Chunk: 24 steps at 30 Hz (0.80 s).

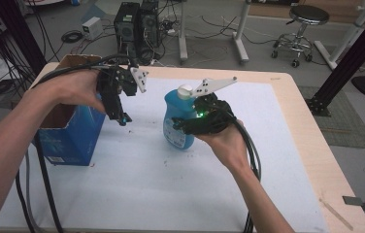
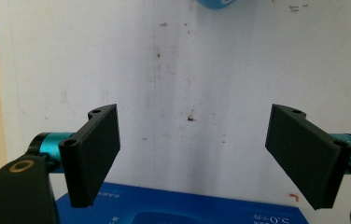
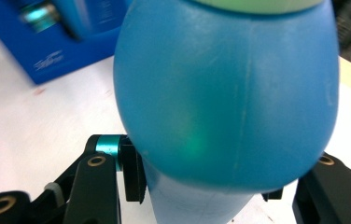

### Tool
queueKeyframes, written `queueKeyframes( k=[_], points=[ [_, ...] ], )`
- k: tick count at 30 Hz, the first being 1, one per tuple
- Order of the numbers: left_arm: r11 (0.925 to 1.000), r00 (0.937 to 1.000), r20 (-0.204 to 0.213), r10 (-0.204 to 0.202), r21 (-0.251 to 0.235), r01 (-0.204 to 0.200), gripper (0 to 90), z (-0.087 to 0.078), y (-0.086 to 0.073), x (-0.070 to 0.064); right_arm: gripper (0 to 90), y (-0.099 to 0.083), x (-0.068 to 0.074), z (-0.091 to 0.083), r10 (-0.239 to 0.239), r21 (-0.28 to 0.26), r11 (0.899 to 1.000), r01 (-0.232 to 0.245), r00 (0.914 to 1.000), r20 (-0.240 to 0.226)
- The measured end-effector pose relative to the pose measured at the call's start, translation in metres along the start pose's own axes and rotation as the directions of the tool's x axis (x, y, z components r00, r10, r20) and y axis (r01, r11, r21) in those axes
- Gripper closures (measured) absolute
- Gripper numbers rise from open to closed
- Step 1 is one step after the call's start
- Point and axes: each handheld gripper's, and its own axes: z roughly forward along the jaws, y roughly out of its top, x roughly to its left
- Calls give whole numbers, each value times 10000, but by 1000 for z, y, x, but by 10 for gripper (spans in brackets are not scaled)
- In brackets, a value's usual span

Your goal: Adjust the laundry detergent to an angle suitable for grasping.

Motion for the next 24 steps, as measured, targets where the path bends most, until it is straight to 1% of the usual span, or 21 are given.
queueKeyframes(
  k=[2,4,5,8,10,13,14,15,16,17,18,20,22,23,24],
  points=[
    [10000,10000,-5,2,-14,-2,179,1,1,0,461,-2,1,-3,-679,121,9976,683,9970,-367],
    [10000,10000,23,40,-25,-40,179,1,3,-1,462,-4,1,-4,-1056,84,9942,1068,9905,-880],
    [10000,10000,48,65,6,-65,179,1,3,-1,462,-6,0,-5,-1119,43,9936,1132,9865,-1193],
    [10000,9999,66,90,16,-90,179,2,4,-1,461,-9,-1,-6,-1496,-209,9887,1485,9670,-2061],
    [9999,9999,78,119,52,-119,179,1,5,-2,461,-10,0,-7,-1829,-420,9831,1781,9500,-2529],
    [9999,9999,39,105,42,-105,179,0,4,-4,461,-13,-1,-7,-2256,-599,9741,2179,9213,-3167],
    [9999,9999,40,119,37,-119,179,-1,4,-4,461,-14,-1,-7,-2368,-605,9713,2299,9135,-3308],
    [9999,9999,33,99,26,-99,179,-1,4,-4,461,-14,-1,-6,-2449,-605,9692,2387,9079,-3402],
    [9999,9999,21,98,25,-98,179,-1,4,-4,461,-15,-1,-6,-2599,-629,9651,2543,8993,-3519],
    [10000,10000,26,89,33,-89,179,-1,3,-4,461,-16,-2,-6,-2650,-635,9635,2600,8928,-3644],
    [10000,10000,18,74,26,-74,179,-1,3,-5,461,-16,-2,-6,-2745,-666,9606,2698,8841,-3782],
    [9999,9999,-3,101,23,-101,179,-1,3,-5,462,-17,-4,-7,-2990,-835,9532,2907,8637,-4057],
    [9999,9999,14,117,76,-117,179,-1,3,-5,462,-15,-5,-7,-3091,-841,9492,3032,8480,-4306],
    [9999,9999,10,109,69,-109,179,-1,3,-5,462,-14,-6,-7,-3185,-881,9458,3125,8405,-4383],
    [9999,9999,24,111,60,-111,179,-1,4,-5,462,-14,-8,-7,-3197,-927,9455,3123,8352,-4475]
  ],
)
